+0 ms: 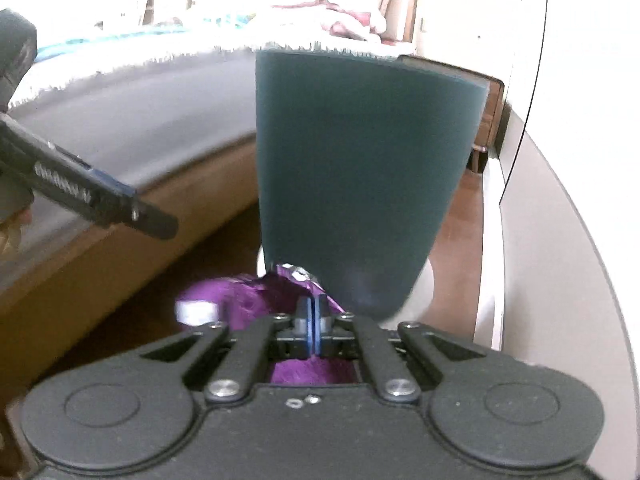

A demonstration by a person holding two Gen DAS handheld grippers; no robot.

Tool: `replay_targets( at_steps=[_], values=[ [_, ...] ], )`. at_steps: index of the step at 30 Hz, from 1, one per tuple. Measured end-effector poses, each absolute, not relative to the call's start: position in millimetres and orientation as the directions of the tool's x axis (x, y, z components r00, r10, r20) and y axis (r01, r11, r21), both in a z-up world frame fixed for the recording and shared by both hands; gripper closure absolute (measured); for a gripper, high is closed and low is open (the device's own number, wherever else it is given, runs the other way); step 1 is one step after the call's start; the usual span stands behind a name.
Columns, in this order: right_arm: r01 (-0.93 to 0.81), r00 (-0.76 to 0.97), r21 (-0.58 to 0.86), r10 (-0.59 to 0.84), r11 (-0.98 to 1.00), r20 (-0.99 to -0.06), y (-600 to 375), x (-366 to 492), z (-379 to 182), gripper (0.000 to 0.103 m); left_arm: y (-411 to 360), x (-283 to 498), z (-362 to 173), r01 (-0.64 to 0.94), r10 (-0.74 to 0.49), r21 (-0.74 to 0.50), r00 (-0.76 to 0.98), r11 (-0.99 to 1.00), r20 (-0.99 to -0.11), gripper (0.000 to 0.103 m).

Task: Collect trash
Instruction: 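Grasp a corner of the purple snack bag with the right tool, then grasp the purple bag with the left tool while the right tool keeps holding it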

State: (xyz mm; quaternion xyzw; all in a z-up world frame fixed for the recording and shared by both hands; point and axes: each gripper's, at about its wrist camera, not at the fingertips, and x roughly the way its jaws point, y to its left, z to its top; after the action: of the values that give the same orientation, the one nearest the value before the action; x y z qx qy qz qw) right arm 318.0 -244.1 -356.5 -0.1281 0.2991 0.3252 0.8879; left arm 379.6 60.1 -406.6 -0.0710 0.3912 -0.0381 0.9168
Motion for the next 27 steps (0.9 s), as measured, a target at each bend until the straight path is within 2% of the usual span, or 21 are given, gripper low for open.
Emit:
replay_targets(
  at_steps=[5,8,13,15,18,19,20,22,24,26,27],
  values=[
    [-0.629,0.618,0.029,0.522,0.777,-0.588,-255,315,-324,0.103,52,368,-373,0.13,-0.203,-0.158,0.711,0.979,-0.673,0.02],
    [-0.616,0.62,0.065,0.534,0.785,-0.575,-264,313,-306,0.103,38,375,-383,0.142,-0.214,-0.161,0.708,0.977,-0.673,0.02],
    [-0.633,0.521,0.083,0.503,0.77,-0.689,-277,343,-336,0.102,37,378,-395,0.148,-0.234,-0.183,0.687,0.972,-0.688,0.02],
    [-0.608,0.508,0.079,0.464,0.79,-0.726,-283,348,-353,0.092,32,380,-408,0.164,-0.235,-0.169,0.664,0.972,-0.71,0.02],
    [-0.58,0.477,0.073,0.412,0.811,-0.776,-286,364,-386,0.088,22,383,-433,0.197,-0.24,-0.149,0.617,0.969,-0.749,0.02],
    [-0.563,0.476,0.068,0.391,0.824,-0.788,-288,371,-394,0.083,16,386,-446,0.215,-0.239,-0.134,0.601,0.967,-0.763,0.02],
    [-0.544,0.466,0.073,0.373,0.836,-0.802,-290,381,-403,0.069,10,389,-457,0.223,-0.223,-0.109,0.589,0.969,-0.777,0.02],
    [-0.5,0.454,0.095,0.354,0.861,-0.818,-295,403,-418,0.054,2,395,-478,0.214,-0.199,-0.089,0.574,0.973,-0.795,0.02],
    [-0.471,0.423,0.131,0.353,0.872,-0.834,-297,424,-432,0.049,-1,396,-494,0.211,-0.22,-0.12,0.556,0.97,-0.802,0.02],
    [-0.454,0.394,0.159,0.358,0.877,-0.847,-296,438,-442,0.034,-8,396,-507,0.221,-0.209,-0.099,0.554,0.97,-0.806,0.02],
    [-0.454,0.379,0.175,0.367,0.874,-0.85,-293,443,-448,0.033,-14,395,-513,0.233,-0.201,-0.082,0.552,0.969,-0.809,0.02]
  ],
)
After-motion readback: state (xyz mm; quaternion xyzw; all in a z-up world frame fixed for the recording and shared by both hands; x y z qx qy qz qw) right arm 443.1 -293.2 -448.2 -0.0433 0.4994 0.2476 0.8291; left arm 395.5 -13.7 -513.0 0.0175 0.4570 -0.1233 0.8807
